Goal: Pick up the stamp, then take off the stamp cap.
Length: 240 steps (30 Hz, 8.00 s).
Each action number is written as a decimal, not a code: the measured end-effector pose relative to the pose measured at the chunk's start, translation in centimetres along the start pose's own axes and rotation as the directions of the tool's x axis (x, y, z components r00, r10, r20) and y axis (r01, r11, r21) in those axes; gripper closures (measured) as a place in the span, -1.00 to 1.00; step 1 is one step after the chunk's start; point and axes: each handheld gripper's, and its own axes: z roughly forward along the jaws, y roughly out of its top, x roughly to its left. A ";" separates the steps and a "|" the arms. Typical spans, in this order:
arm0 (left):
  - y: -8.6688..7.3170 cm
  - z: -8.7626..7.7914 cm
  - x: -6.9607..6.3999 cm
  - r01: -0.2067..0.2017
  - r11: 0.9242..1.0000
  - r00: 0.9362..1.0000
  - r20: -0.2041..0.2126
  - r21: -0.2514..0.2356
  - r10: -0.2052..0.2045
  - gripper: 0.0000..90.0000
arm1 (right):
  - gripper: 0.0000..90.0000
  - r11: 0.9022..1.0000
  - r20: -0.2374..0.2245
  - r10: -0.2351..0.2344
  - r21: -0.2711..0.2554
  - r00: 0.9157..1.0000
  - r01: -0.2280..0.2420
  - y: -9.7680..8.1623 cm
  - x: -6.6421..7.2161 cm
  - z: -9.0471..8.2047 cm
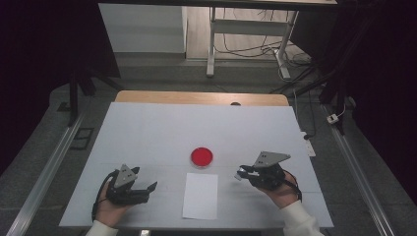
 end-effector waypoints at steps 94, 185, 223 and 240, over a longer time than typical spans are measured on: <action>0.1 0.4 -0.9 -0.048 0.999 0.999 -0.013 -0.005 0.048 -0.61 | 0.66 0.948 -0.060 0.093 -0.298 0.994 -0.107 4.5 4.0 3.0; 7.1 4.2 -7.4 -0.217 0.974 0.974 0.054 -0.064 0.221 -0.60 | 0.66 0.944 -0.042 0.094 -0.313 0.995 -0.102 4.4 4.2 3.4; 8.7 6.9 -9.8 -0.259 0.964 0.961 0.082 -0.053 0.263 -0.56 | 0.66 0.946 -0.043 0.094 -0.308 0.995 -0.102 4.2 4.2 3.7; 9.1 8.3 -10.7 -0.271 0.961 0.958 0.082 -0.050 0.275 -0.53 | 0.66 0.943 -0.045 0.111 -0.312 0.993 -0.119 4.1 4.1 3.7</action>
